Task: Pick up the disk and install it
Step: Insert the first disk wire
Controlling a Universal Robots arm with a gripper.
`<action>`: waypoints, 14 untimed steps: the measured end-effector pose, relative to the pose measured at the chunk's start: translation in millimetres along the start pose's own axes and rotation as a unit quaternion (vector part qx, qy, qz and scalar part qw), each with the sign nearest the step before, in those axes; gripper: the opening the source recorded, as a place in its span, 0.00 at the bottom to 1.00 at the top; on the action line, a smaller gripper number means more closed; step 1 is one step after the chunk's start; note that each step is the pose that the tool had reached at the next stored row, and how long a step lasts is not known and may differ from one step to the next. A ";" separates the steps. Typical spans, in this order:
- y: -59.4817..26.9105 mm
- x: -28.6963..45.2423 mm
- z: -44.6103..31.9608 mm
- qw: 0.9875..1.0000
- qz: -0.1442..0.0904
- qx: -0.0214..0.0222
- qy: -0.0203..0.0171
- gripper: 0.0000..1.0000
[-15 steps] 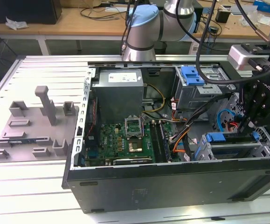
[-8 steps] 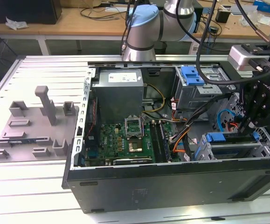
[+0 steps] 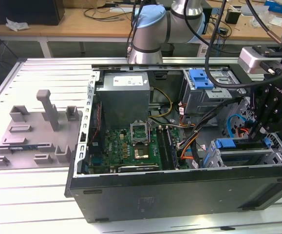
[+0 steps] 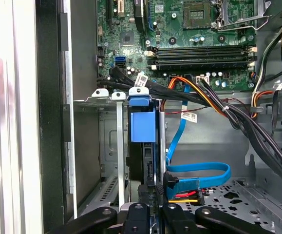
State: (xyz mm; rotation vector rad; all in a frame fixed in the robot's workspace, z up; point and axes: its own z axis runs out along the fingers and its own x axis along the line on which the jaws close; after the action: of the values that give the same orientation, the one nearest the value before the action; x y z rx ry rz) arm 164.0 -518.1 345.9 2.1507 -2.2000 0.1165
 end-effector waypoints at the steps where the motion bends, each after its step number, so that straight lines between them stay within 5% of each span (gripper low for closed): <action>1: 0.0 0.0 0.0 1.000 0.000 0.000 0.000 0.17; 14: 0.0 -0.3 0.0 1.000 0.000 0.000 0.000 0.17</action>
State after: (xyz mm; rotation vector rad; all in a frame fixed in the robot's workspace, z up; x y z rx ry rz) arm 164.0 -517.8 345.9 2.1507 -2.2000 0.1165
